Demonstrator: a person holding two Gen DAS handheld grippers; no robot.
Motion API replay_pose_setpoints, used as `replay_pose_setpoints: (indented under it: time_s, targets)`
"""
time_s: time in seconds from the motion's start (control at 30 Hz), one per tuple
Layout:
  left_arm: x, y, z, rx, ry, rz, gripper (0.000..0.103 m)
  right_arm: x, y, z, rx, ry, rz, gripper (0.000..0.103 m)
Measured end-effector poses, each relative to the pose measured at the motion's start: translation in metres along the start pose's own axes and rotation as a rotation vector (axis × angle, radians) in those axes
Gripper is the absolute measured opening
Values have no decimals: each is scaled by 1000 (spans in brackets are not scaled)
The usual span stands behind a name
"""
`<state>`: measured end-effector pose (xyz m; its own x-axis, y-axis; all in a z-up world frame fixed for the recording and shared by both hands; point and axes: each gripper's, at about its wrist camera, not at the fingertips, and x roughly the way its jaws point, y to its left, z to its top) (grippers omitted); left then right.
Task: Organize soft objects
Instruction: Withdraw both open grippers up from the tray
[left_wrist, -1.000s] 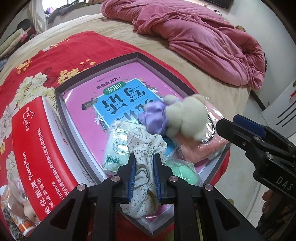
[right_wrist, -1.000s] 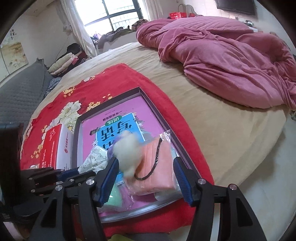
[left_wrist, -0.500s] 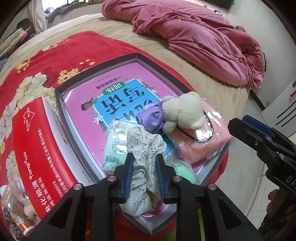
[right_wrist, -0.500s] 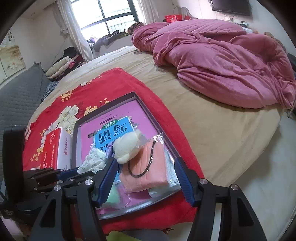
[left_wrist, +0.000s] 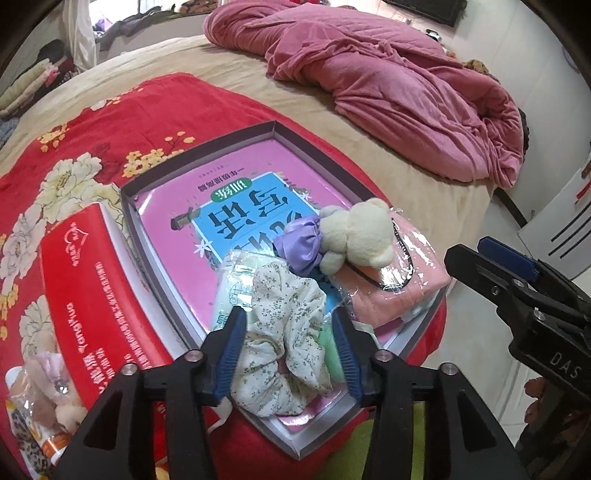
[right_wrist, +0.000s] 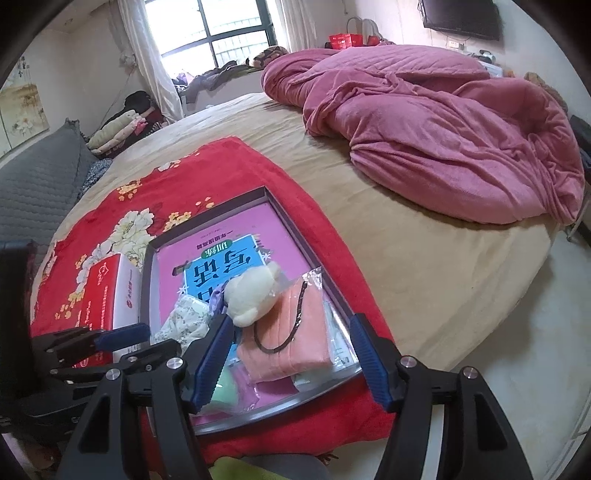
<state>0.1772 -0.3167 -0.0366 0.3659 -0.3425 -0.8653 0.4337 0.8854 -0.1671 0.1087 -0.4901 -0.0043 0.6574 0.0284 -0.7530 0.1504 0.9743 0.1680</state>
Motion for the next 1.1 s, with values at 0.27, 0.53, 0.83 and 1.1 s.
replay_pose_setpoints:
  time_s: [0.27, 0.53, 0.83, 1.1]
  targets:
    - [-25, 0, -1, -1, -45, -10, 65, -17, 2, 5, 2, -29, -5, 70]
    - [-52, 1, -4, -4, -88, -11, 75, -41, 8, 8, 6, -79, 5, 71]
    - [-84, 15, -13, -28, -122, -1, 76, -66, 24, 12, 6, -128, 4, 74]
    - [-114, 29, -23, -45, -164, 18, 77, -81, 51, 16, -27, -152, 42, 76]
